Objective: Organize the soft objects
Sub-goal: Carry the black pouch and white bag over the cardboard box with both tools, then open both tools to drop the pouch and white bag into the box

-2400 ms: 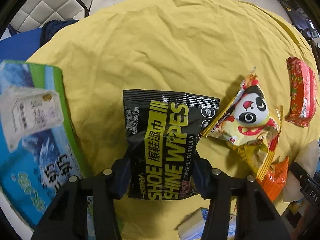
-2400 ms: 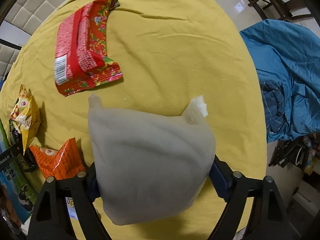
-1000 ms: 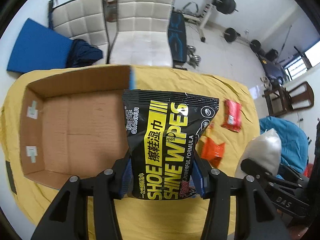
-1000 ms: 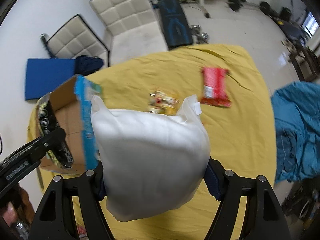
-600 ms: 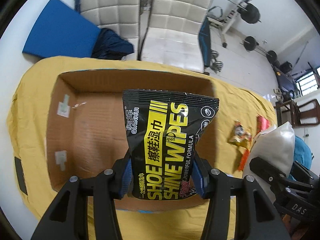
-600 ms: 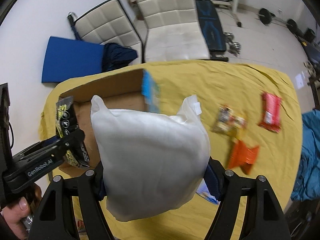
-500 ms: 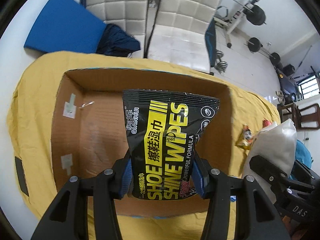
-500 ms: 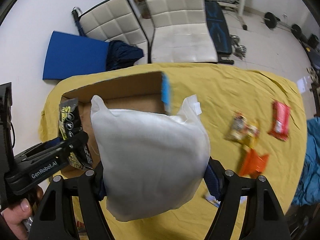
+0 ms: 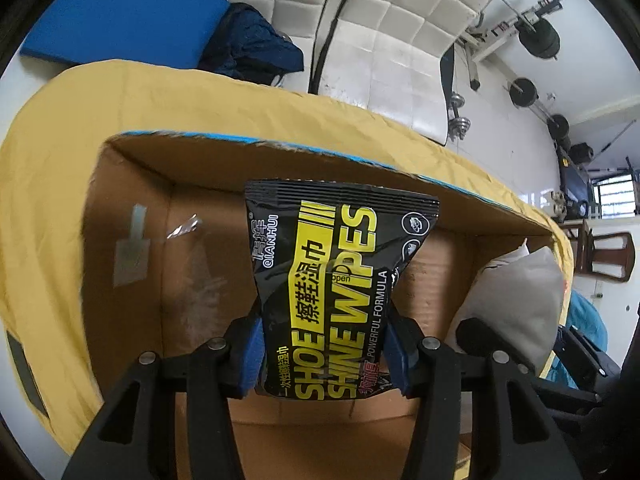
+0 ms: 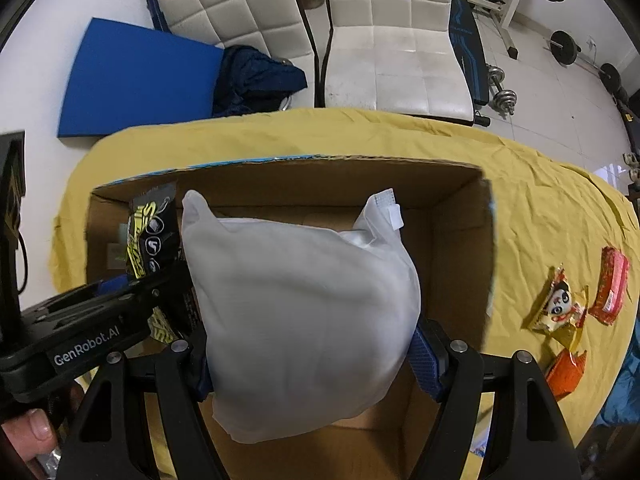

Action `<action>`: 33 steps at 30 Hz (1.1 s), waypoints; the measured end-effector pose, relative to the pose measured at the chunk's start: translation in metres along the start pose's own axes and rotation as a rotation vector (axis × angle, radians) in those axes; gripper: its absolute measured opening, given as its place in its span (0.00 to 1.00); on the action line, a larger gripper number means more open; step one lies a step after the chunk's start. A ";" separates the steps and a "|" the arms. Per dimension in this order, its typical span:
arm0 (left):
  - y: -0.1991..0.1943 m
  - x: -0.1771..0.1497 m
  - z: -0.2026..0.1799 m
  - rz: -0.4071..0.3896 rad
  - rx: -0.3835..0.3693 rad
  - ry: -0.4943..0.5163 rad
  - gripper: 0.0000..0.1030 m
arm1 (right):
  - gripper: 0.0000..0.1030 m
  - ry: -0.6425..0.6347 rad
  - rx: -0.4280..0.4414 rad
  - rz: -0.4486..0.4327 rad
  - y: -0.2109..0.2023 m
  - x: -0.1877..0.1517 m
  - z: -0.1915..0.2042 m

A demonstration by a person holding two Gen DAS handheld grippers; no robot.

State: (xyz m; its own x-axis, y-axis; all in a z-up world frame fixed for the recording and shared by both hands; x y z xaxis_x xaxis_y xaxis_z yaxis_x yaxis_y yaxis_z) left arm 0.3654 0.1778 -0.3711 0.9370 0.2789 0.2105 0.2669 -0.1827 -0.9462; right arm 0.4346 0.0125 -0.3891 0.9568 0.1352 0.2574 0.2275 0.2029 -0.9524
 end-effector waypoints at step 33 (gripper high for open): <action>0.002 -0.002 0.005 0.034 0.035 0.062 1.00 | 1.00 -0.038 -0.076 0.056 0.037 -0.019 -0.017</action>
State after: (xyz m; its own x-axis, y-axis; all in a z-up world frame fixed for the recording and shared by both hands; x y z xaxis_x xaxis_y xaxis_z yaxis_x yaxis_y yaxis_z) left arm 0.3628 0.1815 -0.3744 0.9579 0.2137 0.1918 0.2276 -0.1580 -0.9609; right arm 0.4282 0.0010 -0.4318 0.9611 0.1813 0.2083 0.1887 0.1197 -0.9747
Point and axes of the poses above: each gripper's, at about its wrist camera, not at the fingertips, and y roughly the way its jaws point, z to its left, x to its top, the point moved 8 cm from there along y, roughly the way its jaws point, and after that the axes turned 11 degrees about -z, right-handed, at the moved point
